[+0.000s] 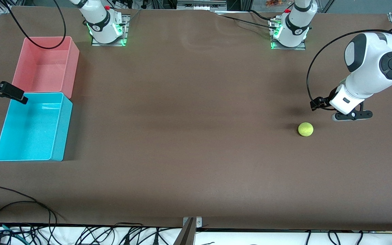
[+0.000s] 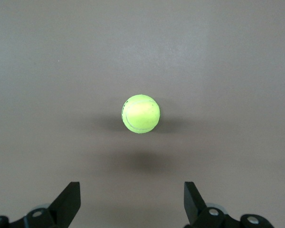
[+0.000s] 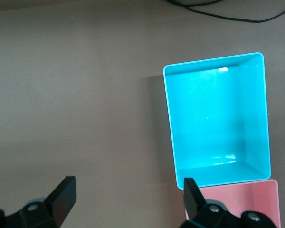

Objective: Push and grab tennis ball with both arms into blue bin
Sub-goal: 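Move the left gripper down beside the tennis ball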

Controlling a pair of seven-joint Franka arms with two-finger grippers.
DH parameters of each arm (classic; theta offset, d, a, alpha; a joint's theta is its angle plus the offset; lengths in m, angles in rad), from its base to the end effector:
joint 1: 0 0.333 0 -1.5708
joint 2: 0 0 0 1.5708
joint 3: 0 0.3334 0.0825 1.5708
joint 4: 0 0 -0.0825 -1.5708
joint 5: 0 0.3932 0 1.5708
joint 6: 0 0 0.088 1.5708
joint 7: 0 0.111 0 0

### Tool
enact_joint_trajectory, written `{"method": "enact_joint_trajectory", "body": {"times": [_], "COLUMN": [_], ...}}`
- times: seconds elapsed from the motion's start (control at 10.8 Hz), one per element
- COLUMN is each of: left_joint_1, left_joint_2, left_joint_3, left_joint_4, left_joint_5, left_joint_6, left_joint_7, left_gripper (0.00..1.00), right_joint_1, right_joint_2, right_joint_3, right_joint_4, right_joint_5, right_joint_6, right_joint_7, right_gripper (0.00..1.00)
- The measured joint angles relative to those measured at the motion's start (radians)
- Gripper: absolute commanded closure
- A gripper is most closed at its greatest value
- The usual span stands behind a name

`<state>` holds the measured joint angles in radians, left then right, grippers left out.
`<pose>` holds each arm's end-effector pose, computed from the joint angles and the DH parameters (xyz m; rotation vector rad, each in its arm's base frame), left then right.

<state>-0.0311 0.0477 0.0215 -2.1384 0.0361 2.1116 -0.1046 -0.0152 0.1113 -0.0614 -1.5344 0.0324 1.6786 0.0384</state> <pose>0.5465 -0.0035 0.3853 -3.1019 -0.1168 0.1127 0.6075 -0.0413 0.6001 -3.1110 0.1829 -0.0523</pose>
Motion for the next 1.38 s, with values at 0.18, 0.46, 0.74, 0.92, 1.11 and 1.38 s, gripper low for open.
{"method": "enact_joint_trajectory", "body": {"times": [0.18,0.46,0.74,0.92,1.11,1.38], "left_joint_1": [0.001,0.008,0.025,0.034,0.037,0.066], "left_joint_2": [0.0,0.02,0.056,0.077,0.086,0.104], "left_joint_3": [0.0,0.003,0.004,0.004,0.004,0.005], "left_joint_4": [-0.036,-0.149,-0.162,-0.162,-0.162,-0.162], "left_joint_5": [0.001,0.002,0.002,0.003,0.003,0.004], "left_joint_6": [0.054,0.257,0.331,0.354,0.359,0.372], "left_joint_7": [0.085,0.238,0.432,0.603,0.739,0.986], "left_gripper": [0.19,0.26,0.71,0.99,1.0,1.0], "right_joint_1": [0.0,0.0,0.0,0.0,0.0,0.0], "right_joint_2": [0.001,0.002,0.002,0.002,0.003,0.003], "right_joint_3": [0.0,0.0,0.0,0.0,0.0,0.0], "right_joint_4": [0.0,0.0,0.0,0.0,0.0,0.0], "right_joint_5": [0.0,0.0,0.0,0.0,0.0,0.0], "right_joint_6": [0.0,0.0,0.0,0.0,0.0,0.0], "right_joint_7": [0.0,0.0,0.0,0.0,0.001,0.005], "right_gripper": [0.0,0.0,0.0,0.0,0.0,0.0]}}
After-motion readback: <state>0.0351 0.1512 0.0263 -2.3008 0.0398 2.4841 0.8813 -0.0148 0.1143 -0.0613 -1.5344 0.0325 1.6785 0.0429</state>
